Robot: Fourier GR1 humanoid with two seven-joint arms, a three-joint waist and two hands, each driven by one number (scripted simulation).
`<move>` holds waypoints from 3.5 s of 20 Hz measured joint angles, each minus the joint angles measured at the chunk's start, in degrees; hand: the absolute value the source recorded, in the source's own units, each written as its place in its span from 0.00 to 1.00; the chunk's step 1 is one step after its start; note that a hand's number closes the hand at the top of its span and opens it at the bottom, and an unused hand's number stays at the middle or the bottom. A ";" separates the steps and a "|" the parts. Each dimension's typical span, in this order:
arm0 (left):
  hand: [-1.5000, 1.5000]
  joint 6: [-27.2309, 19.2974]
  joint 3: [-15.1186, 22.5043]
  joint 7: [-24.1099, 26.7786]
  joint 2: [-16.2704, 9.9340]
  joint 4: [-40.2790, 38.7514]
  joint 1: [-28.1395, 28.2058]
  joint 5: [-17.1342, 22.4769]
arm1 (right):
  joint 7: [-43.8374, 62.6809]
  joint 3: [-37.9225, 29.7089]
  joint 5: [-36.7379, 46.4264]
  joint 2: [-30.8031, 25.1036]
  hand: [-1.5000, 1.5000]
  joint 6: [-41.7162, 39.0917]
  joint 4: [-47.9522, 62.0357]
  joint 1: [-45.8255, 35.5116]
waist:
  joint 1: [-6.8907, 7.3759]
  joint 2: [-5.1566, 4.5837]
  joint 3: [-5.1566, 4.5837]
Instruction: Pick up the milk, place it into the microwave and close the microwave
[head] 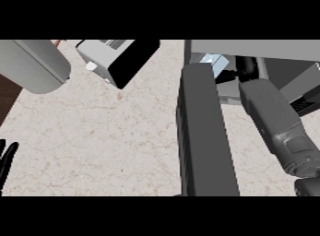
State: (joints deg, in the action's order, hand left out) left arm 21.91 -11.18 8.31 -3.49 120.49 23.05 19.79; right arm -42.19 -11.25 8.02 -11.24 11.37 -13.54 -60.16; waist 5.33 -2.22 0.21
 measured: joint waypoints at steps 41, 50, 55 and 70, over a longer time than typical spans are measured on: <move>0.00 -2.22 6.65 -1.88 -0.02 -1.98 -8.82 -10.66 | 6.09 -2.78 2.23 -1.76 0.00 16.10 9.99 -5.65 | 4.16 -2.46 0.20; 0.00 -3.35 9.74 -2.68 1.72 -1.45 -9.03 -13.06 | 3.85 -3.71 1.49 -3.07 0.00 13.23 9.51 -3.27 | 3.33 -1.93 0.19; 0.00 -4.21 11.57 -2.85 2.75 -1.36 -9.18 -14.61 | 2.84 -4.13 1.09 -3.45 0.00 9.58 9.40 -2.42 | 2.76 -1.58 0.19; 0.00 -4.37 15.10 -1.36 2.64 -5.95 -9.66 -16.49 | -3.73 -6.69 -1.49 -1.45 0.00 0.31 8.43 4.01 | -0.40 -0.11 0.04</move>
State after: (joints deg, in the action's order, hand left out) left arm 17.54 3.92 6.95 -0.85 114.55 13.39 3.30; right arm -45.93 -17.94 6.53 -12.69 11.68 -5.11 -56.16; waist 4.93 -2.33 0.25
